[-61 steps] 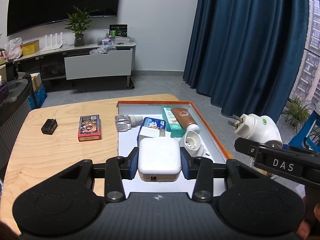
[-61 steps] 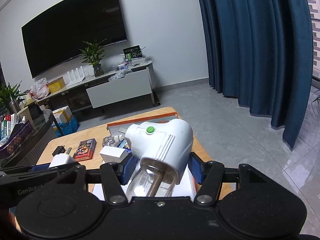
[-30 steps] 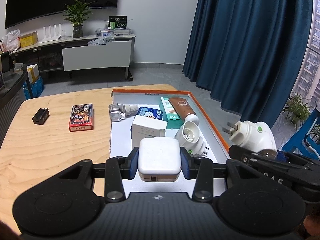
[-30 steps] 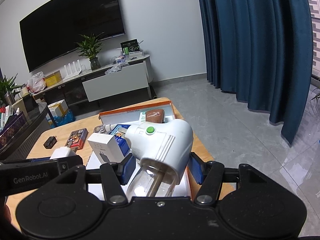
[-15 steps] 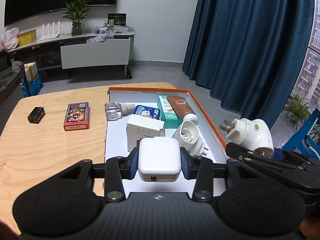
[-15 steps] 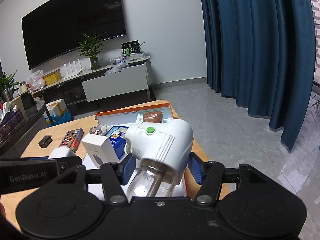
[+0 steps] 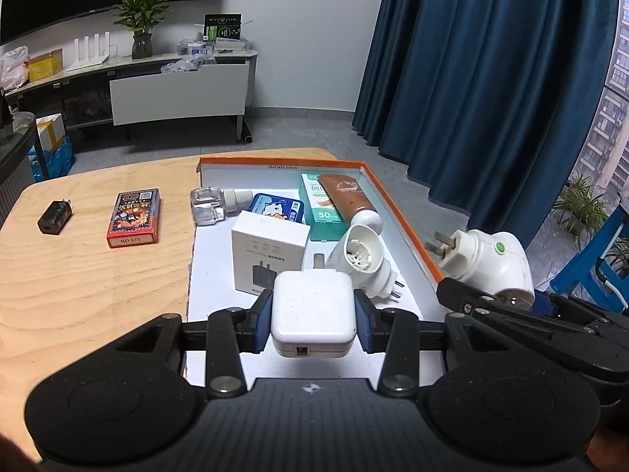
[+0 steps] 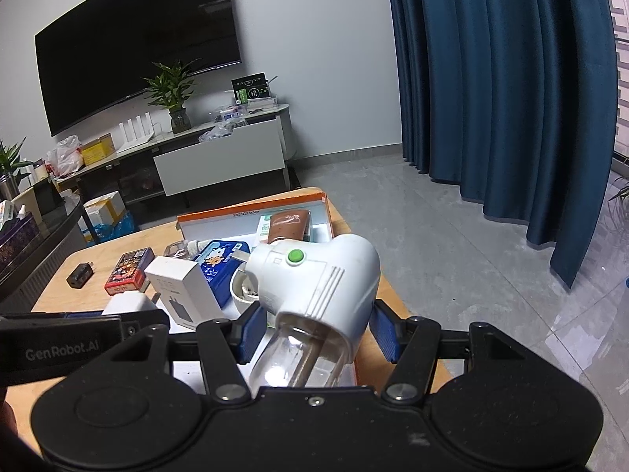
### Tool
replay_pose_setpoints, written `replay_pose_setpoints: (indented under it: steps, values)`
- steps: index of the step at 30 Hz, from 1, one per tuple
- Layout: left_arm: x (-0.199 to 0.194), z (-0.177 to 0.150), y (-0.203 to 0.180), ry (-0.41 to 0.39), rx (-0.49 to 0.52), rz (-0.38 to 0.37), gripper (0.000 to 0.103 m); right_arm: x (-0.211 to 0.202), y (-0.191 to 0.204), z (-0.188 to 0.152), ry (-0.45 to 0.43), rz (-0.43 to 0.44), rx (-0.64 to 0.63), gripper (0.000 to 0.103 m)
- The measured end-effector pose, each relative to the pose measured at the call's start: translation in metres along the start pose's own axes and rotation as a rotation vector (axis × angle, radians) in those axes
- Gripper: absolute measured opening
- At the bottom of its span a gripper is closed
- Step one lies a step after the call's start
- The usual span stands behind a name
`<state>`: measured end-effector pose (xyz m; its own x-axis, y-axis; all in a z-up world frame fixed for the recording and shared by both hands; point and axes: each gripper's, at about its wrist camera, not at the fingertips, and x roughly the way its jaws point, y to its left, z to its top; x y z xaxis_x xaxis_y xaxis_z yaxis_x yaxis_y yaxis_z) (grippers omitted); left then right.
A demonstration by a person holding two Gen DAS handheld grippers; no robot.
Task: Organize rigid objects
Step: 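Lower the glass-bottle diffuser into the lid with the right gripper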
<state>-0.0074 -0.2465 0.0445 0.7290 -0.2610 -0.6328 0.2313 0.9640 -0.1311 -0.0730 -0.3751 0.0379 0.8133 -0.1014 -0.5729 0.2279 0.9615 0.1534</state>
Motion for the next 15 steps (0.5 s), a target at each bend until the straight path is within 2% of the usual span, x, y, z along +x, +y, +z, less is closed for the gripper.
replay_pose_setpoints:
  steps: [15]
  values:
    - [0.0053,-0.0021,0.0031,0.013,-0.007,0.006,0.043,0.0093,0.0016,-0.0029,0.029,0.004,-0.018,0.07]
